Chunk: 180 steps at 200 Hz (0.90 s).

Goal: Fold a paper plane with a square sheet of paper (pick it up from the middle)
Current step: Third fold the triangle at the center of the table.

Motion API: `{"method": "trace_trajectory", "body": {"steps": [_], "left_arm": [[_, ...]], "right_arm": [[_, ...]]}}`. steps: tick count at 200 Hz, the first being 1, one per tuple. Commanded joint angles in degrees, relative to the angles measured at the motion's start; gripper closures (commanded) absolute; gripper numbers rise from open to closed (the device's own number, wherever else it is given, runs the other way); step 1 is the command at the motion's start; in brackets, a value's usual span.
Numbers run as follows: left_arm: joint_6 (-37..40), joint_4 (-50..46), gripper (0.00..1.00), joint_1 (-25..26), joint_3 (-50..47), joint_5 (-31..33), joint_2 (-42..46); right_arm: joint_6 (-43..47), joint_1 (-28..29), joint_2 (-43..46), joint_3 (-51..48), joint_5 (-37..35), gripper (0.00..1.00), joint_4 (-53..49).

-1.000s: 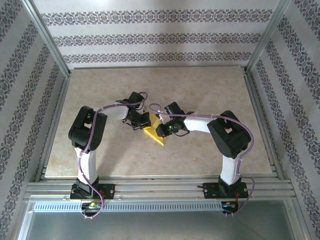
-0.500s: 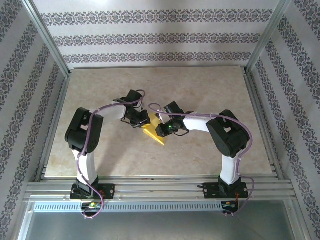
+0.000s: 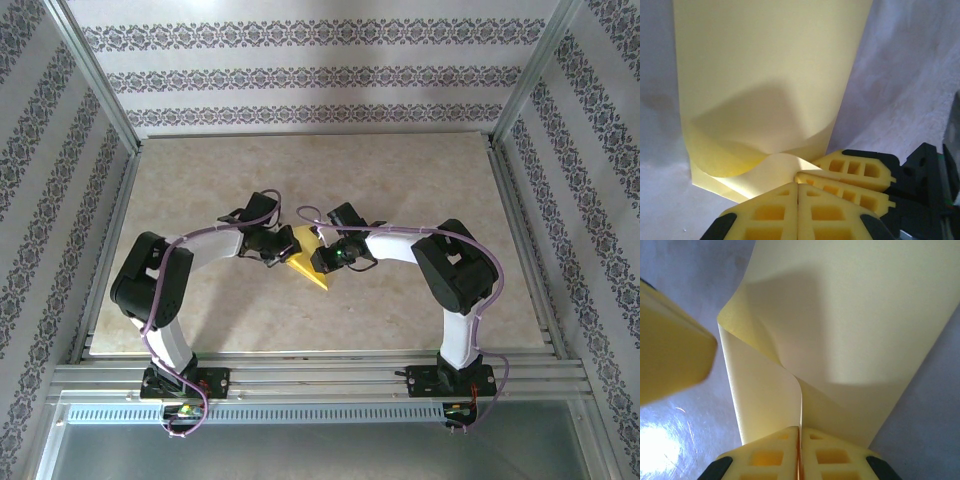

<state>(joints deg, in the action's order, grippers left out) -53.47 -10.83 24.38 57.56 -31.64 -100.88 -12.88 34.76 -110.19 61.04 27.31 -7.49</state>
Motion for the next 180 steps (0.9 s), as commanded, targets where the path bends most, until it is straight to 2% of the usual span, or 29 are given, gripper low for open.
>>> {"method": "trace_trajectory", "body": {"steps": [1,72,180], "left_arm": [[-4.6,5.0,0.93,0.7,-1.2,0.0,-1.1],[-3.6,1.2,0.96,2.4,0.3,2.5,-4.6],[-4.1,-0.5,0.97,2.6,-2.0,4.8,-3.3]], "right_arm": [[1.2,0.8,-2.0,0.6,-1.7,0.88,-2.5],[1.1,0.9,-2.3,0.7,-2.0,0.88,-2.9],[0.8,0.9,-2.9,1.1,-2.4,0.88,-3.5]]}}
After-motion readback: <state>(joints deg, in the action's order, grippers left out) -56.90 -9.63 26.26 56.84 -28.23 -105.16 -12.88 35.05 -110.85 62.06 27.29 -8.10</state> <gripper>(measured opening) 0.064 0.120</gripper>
